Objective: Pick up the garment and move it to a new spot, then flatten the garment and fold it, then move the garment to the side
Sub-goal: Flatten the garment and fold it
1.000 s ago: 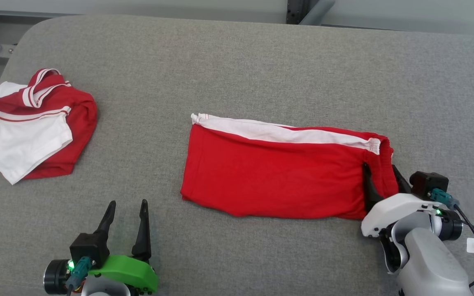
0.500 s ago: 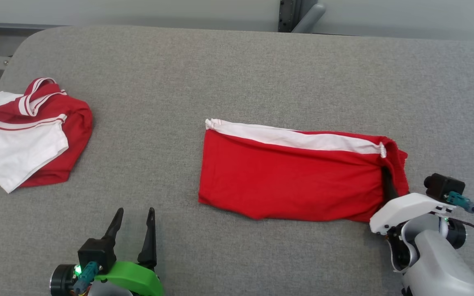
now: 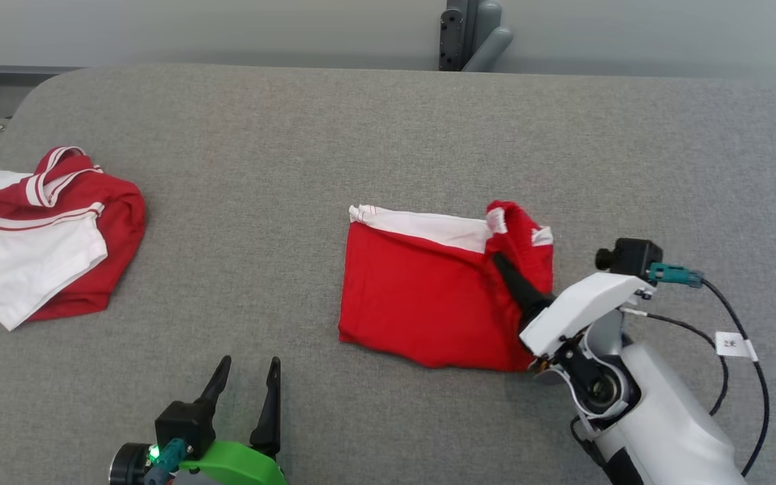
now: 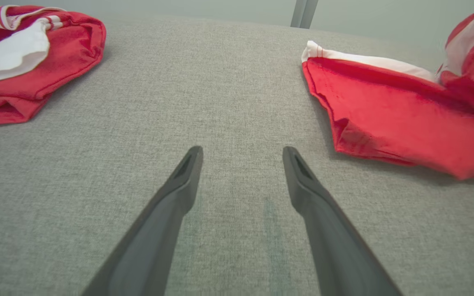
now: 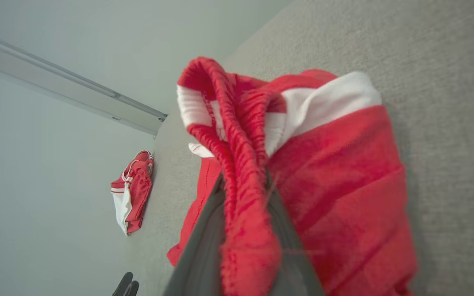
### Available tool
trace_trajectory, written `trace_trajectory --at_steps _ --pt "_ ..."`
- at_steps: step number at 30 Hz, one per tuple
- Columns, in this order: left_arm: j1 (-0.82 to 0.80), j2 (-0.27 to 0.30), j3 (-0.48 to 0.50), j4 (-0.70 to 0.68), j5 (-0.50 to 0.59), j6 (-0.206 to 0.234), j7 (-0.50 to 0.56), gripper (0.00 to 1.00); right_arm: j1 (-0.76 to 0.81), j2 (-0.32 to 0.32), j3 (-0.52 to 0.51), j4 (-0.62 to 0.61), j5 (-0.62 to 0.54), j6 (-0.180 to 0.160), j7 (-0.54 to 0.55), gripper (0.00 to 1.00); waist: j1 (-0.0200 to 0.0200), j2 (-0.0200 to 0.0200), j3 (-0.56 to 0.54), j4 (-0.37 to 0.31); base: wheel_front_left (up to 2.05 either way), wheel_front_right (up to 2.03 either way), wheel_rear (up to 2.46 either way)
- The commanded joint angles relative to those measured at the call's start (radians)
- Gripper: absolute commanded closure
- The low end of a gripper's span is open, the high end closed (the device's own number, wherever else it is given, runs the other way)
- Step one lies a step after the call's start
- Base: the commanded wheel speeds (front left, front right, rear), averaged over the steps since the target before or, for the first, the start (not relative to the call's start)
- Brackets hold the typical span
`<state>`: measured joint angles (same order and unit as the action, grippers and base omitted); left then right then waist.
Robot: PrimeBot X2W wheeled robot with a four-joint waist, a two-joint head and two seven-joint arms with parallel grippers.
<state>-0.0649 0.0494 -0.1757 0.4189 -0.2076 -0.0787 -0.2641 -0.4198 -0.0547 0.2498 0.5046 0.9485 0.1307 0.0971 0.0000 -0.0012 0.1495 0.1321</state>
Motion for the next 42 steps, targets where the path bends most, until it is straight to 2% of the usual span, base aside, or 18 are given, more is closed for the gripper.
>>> trace_trajectory --at_steps 1,7,14,15,16,17,22,27,33,42 --pt "0.01 0.002 -0.01 0.003 -0.013 0.005 0.0 0.0 0.015 -0.002 0.043 -0.04 0.046 0.0 0.038 1.0 0.0 0.0012 0.0 0.023 0.0 0.0 0.0" --pt "-0.003 0.002 -0.036 0.006 -0.023 0.013 0.0 0.0 -0.012 0.002 0.128 -0.025 0.082 0.0 0.039 1.0 0.0 0.0012 0.0 0.097 0.0 0.0 0.0" --pt "0.005 0.002 -0.065 0.021 -0.033 0.018 0.0 0.0 -0.093 0.002 0.24 0.111 0.142 0.0 -0.091 1.0 0.0 0.0012 -0.006 0.226 0.0 0.0 0.0" --pt "0.012 0.002 -0.063 0.024 -0.034 0.02 0.0 0.0 -0.109 0.002 0.252 0.141 0.149 0.0 -0.118 0.78 0.0 0.0012 -0.007 0.239 0.0 0.0 0.0" --pt "0.016 0.002 -0.063 0.025 -0.034 0.021 0.0 0.0 -0.123 0.001 0.264 0.166 0.159 0.0 -0.144 0.11 0.0 0.0012 -0.01 0.251 0.0 0.0 0.0" --pt "0.019 0.002 -0.063 0.026 -0.033 0.022 0.0 0.0 -0.138 0.003 0.28 0.188 0.168 0.0 -0.17 0.0 0.0 0.0012 -0.012 0.263 0.0 0.0 0.0" --pt "0.038 0.002 -0.044 0.023 -0.03 0.028 0.0 0.0 -0.187 0.002 0.342 0.256 0.224 0.0 -0.291 0.0 0.0 0.0012 -0.027 0.277 0.0 0.0 0.0" --pt "0.048 0.002 -0.007 0.013 -0.009 0.031 0.0 0.0 -0.191 0.0 0.337 0.307 0.236 0.0 -0.352 0.0 0.0 0.0012 -0.045 0.229 0.0 0.0 0.0" --pt "0.047 0.002 0.037 -0.016 -0.005 0.03 0.0 0.0 -0.125 -0.024 0.217 0.338 0.197 0.0 -0.362 0.0 0.0 0.0012 -0.057 0.134 0.0 0.0 0.0" --pt "0.027 0.002 0.091 -0.042 0.005 0.028 0.0 0.0 0.044 -0.039 -0.007 0.256 0.044 0.0 -0.362 0.0 0.0 0.0012 -0.064 0.001 0.0 0.0 0.0"
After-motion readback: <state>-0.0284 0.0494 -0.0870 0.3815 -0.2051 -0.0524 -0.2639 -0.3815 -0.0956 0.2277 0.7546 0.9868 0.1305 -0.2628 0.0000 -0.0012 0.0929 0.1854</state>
